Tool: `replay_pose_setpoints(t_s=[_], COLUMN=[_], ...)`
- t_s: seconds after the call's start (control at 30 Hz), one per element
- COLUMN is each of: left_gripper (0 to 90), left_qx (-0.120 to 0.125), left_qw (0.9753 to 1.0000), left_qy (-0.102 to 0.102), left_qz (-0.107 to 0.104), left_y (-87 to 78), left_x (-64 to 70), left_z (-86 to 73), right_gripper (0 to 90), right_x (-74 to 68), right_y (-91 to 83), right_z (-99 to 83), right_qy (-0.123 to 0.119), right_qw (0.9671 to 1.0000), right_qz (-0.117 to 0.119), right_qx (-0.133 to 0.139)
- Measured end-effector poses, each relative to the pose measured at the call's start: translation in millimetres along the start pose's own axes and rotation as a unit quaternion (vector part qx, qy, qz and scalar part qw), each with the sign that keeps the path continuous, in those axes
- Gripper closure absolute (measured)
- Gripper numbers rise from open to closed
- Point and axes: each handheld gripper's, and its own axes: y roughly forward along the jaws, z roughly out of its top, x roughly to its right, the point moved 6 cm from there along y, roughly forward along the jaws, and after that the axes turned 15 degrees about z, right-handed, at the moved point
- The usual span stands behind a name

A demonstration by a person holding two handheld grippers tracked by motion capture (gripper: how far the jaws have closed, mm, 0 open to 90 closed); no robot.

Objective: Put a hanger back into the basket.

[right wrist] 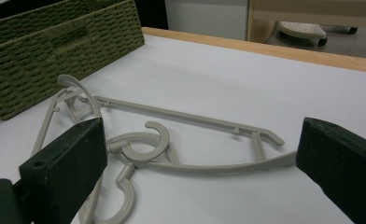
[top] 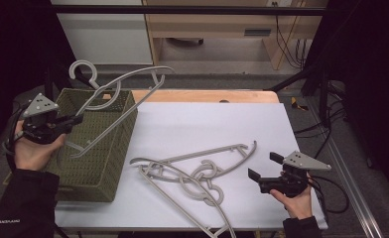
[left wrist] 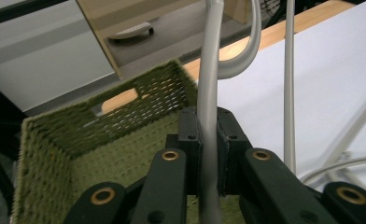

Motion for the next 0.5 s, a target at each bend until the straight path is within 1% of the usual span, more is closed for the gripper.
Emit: replay_pose_setpoints(t_s=[0.1,0.13,0.2,0.23,0.27,0.5], left_gripper=[82.6,82.5,82.5,82.5,82.5,82.5], left_qx=[-0.012,-0.012,-0.019,-0.019,-0.023,-0.035], left_qw=[0.9999,0.9999,0.9997,0.9997,0.9995,0.9988], left_qy=[-0.006,-0.006,-0.008,-0.008,-0.010,-0.012], left_qz=[0.011,0.011,0.014,0.014,0.017,0.033], left_y=[6.0,6.0,9.4,9.4,10.6,11.9], left_x=[-11.7,-11.7,-20.1,-20.1,-25.2,-43.8], left_z=[-8.8,-8.8,-18.1,-18.1,-23.7,-39.2], right_gripper=[2.3,2.2,2.3,2.3,2.3,2.2], right_x=[0.3,0.7,0.6,0.9,0.7,0.4], right_y=[-0.5,-0.8,-0.8,-0.7,-0.2,2.9], right_z=[0.1,0.2,0.3,0.1,-0.2,-1.4], right_qy=[0.000,-0.002,0.000,-0.002,0.000,0.001], right_qw=[1.0000,1.0000,1.0000,1.0000,1.0000,1.0000], right_qz=[-0.001,-0.002,-0.001,-0.001,-0.002,-0.001], right_qx=[0.000,-0.001,0.000,-0.002,-0.002,-0.007])
